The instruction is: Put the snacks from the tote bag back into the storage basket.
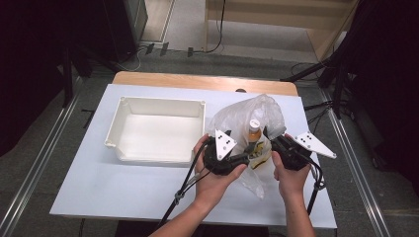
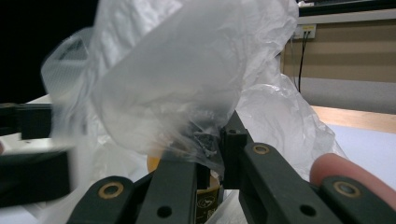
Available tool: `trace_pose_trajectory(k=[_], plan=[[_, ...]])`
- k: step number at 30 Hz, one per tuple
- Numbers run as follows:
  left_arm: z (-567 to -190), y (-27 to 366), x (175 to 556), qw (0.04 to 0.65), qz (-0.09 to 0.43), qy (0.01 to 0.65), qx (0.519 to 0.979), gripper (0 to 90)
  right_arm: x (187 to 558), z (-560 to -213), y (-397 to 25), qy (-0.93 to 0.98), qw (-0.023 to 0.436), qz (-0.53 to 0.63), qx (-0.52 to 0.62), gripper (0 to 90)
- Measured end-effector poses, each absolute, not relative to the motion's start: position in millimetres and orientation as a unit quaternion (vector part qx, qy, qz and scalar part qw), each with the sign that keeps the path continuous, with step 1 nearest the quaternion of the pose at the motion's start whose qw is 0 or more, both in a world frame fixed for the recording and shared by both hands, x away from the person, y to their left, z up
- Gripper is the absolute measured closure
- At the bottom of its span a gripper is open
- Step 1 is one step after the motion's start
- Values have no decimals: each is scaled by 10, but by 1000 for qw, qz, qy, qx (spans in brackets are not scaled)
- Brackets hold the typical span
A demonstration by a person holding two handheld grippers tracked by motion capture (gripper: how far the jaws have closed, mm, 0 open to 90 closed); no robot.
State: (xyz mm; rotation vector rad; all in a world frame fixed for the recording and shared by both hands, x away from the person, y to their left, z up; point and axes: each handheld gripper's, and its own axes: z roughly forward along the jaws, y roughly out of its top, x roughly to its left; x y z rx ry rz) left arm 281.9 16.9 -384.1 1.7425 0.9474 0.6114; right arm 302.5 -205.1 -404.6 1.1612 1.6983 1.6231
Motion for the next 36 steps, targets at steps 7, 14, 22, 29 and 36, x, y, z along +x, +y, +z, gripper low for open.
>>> trace_pose_trajectory(k=[7,14,22,29,36], plan=[[-4052,314,3095,470,211,427,743,884,3088,-4105,-2116,619,261,588,450,876],[-4433,241,3189,407,183,449,774,900,3402,-4550,-2239,626,217,492,565,890],[-4723,252,3117,361,166,445,802,900,3455,-4768,-2385,624,199,427,623,894],[-4763,243,3099,354,176,446,803,900,3220,-4655,-2479,609,234,502,568,393],[-4768,268,3097,359,171,450,800,900,2972,-4523,-2562,606,240,536,536,279]])
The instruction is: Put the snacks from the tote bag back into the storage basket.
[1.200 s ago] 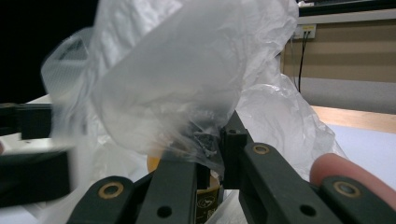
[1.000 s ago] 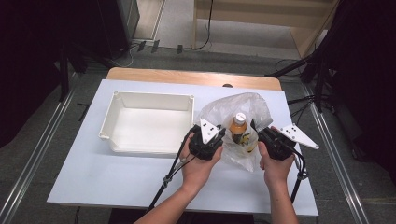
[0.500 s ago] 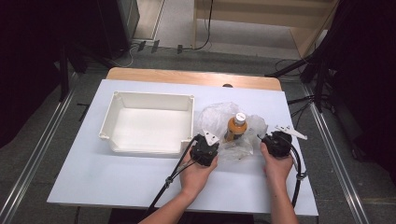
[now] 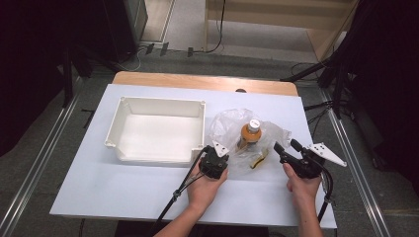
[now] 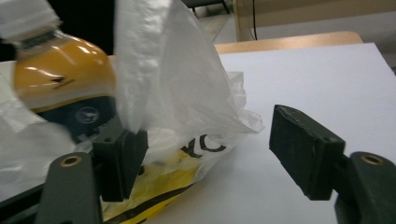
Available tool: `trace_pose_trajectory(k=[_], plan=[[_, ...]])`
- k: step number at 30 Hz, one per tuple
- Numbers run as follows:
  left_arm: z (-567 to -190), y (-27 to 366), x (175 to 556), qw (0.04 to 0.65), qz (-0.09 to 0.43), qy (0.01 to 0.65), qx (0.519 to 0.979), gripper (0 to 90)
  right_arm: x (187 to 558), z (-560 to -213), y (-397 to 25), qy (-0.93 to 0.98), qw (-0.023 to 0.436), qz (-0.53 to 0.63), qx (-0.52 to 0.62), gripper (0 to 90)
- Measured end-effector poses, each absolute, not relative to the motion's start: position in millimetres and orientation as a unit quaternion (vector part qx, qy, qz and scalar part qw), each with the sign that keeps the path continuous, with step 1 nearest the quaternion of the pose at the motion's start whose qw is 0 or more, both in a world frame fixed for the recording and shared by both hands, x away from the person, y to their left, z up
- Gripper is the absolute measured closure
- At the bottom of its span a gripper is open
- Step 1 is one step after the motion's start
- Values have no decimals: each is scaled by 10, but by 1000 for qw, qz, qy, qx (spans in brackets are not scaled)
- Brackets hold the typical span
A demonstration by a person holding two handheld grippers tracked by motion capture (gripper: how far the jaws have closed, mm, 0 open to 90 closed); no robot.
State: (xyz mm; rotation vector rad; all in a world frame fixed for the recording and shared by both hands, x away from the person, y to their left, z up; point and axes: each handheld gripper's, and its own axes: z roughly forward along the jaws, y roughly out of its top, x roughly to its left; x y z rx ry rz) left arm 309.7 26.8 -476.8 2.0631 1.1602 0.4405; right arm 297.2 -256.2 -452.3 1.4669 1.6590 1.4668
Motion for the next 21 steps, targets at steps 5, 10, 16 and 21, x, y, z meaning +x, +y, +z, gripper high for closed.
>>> trace_pose_trajectory(k=[5,10,16,21], plan=[[-4773,254,3080,356,180,447,800,900,2823,-4245,-2549,591,264,566,510,236],[-4778,254,3085,362,178,451,796,900,2835,-3835,-2484,570,292,592,489,322],[-4776,275,3089,364,168,454,796,900,3227,-4113,-2412,582,235,547,554,717],[-4775,276,3088,362,169,452,797,900,3461,-4717,-2297,629,178,443,613,898]])
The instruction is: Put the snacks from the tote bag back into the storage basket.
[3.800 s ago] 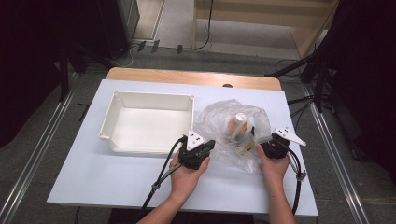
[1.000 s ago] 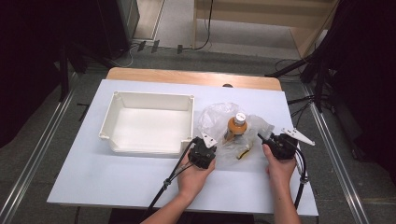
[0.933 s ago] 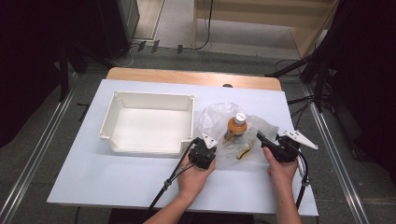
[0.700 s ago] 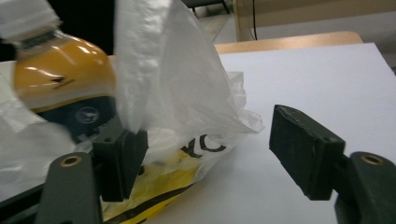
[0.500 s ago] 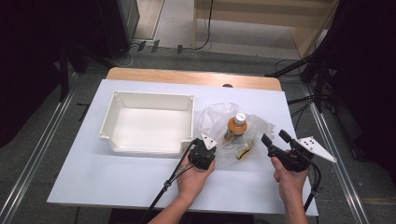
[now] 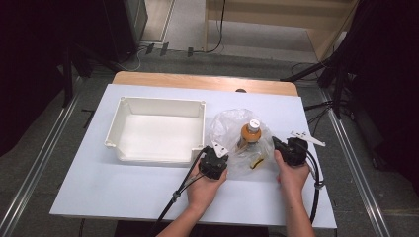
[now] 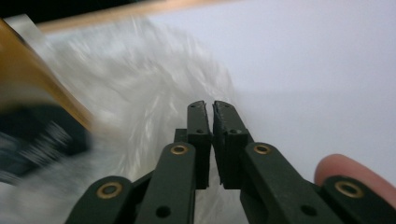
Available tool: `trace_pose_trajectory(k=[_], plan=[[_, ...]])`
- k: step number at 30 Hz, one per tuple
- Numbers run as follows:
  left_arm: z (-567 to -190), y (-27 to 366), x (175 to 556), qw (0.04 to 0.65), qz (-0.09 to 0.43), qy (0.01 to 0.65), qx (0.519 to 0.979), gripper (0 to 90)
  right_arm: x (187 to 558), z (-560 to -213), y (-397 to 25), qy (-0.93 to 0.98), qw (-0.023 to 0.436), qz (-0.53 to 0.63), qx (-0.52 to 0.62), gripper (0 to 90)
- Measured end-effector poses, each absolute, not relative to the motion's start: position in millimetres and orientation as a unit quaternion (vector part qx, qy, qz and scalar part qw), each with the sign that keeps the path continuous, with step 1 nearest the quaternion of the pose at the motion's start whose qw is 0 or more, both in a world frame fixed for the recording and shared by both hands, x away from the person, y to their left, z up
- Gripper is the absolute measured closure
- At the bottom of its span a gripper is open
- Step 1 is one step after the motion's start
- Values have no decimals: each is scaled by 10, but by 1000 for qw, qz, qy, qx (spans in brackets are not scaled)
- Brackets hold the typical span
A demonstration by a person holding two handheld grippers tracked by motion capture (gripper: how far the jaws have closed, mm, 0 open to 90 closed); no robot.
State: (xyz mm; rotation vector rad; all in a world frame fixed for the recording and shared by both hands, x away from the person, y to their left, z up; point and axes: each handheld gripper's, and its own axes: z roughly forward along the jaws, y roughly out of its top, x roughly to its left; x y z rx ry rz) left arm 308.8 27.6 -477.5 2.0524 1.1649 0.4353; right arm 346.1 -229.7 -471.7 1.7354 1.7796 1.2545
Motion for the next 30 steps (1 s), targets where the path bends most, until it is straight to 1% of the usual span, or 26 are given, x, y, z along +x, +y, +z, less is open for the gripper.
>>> trace_pose_trajectory(k=[3,5,6,7,8,9,11,12,14,15,16,17,18,19,20,21,22,24,25,26,27,28,29,30], plan=[[-4776,277,3089,363,169,453,797,900,3496,-4808,-2253,644,167,412,622,900],[-4776,281,3092,365,166,454,796,900,3481,-4786,-2240,644,177,413,619,884],[-4776,284,3092,364,166,453,796,900,3429,-4759,-2261,631,189,427,619,810],[-4775,286,3090,363,167,452,797,900,3392,-4741,-2278,622,200,440,616,787],[-4775,286,3089,363,167,451,798,900,3333,-4704,-2304,608,212,460,611,741],[-4775,286,3089,363,167,451,798,900,3333,-4704,-2304,608,212,460,611,741],[-4775,287,3088,363,167,451,798,900,3182,-4560,-2356,582,234,505,593,658],[-4775,287,3087,363,168,451,798,900,3028,-4401,-2349,577,251,536,564,558],[-4775,285,3086,362,168,451,798,900,2895,-4283,-2290,584,259,554,534,454],[-4775,285,3086,362,168,451,798,900,2895,-4283,-2290,584,259,554,534,454],[-4775,282,3084,363,169,451,798,900,2831,-4228,-2243,590,260,558,522,398],[-4776,280,3083,362,171,451,798,900,2775,-4180,-2190,598,256,564,509,318],[-4777,278,3082,363,171,451,797,900,2746,-4150,-2121,604,241,569,503,226],[-4777,278,3082,363,171,451,797,900,2755,-4159,-2081,610,238,563,505,192],[-4777,279,3082,362,171,451,797,900,2755,-4159,-2081,610,238,563,505,192],[-4777,281,3082,362,171,451,797,900,2775,-4193,-2029,620,232,554,505,169],[-4777,287,3085,364,168,451,798,900,2828,-4291,-1955,639,229,530,508,160],[-4777,289,3087,365,166,452,797,900,2851,-4333,-1934,643,228,523,511,164],[-4779,290,3089,367,165,452,796,900,2892,-4397,-1911,652,223,510,515,189],[-4779,289,3089,368,165,453,795,892,2968,-4499,-1874,667,223,469,534,376],[-4779,289,3089,368,164,453,795,892,2968,-4499,-1874,667,223,469,534,376],[-4778,292,3088,368,164,452,796,888,2997,-4542,-1870,674,224,452,540,475],[-4778,294,3088,369,163,451,796,884,3039,-4614,-1870,681,214,434,549,586],[-4777,297,3087,371,160,450,796,877,3068,-4668,-1877,686,202,426,554,663]])
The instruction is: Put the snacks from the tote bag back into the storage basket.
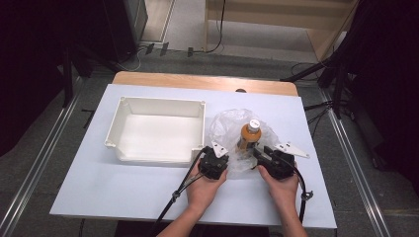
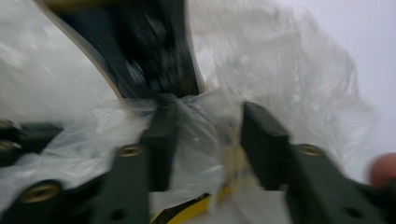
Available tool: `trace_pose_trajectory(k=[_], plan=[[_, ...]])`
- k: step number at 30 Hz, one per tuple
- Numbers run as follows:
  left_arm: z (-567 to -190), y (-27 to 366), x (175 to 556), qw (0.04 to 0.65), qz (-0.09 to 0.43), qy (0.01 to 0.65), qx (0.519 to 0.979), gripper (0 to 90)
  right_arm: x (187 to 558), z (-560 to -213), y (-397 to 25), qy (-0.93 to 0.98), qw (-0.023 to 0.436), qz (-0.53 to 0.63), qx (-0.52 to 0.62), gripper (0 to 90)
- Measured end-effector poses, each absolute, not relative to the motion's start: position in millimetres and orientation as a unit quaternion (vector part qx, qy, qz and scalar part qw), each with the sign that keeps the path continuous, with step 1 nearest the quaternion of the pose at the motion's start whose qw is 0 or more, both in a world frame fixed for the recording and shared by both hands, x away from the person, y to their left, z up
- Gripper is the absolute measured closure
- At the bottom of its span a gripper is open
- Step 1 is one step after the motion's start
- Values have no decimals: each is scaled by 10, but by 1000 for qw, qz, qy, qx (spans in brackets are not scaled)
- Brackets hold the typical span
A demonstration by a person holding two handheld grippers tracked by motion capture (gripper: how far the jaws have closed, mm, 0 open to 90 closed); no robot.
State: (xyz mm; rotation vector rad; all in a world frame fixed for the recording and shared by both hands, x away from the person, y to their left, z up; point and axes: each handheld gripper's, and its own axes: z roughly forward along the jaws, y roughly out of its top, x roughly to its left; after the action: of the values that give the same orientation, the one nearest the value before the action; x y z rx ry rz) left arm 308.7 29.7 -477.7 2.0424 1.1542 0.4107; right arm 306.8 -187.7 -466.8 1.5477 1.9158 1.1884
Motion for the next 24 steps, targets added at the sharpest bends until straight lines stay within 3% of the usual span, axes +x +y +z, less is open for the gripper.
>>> trace_pose_trajectory(k=[1,4,6,8,10,14,18,19,20,24], plan=[[-4774,301,3085,371,158,450,797,865,3092,-4708,-1879,690,194,416,559,748],[-4771,322,3088,388,145,449,791,765,3167,-4788,-1863,704,176,393,565,868],[-4748,350,3071,410,142,444,784,710,3193,-4799,-1849,708,171,384,568,897],[-4680,386,2967,452,181,425,763,696,3218,-4816,-1832,714,167,372,569,900],[-4654,381,2936,459,194,421,757,678,3224,-4820,-1832,716,165,370,568,900],[-4608,294,2997,466,207,423,749,546,3230,-4826,-1847,714,154,373,572,900],[-4667,233,3103,426,195,432,771,638,3227,-4827,-1849,714,154,374,572,900],[-4725,213,3137,401,186,436,784,751,3228,-4830,-1859,712,151,376,574,896],[-4759,206,3153,390,174,440,790,782,3227,-4830,-1863,712,152,377,573,894],[-4787,193,3163,376,155,438,802,827,3223,-4827,-1861,714,157,374,571,900]])
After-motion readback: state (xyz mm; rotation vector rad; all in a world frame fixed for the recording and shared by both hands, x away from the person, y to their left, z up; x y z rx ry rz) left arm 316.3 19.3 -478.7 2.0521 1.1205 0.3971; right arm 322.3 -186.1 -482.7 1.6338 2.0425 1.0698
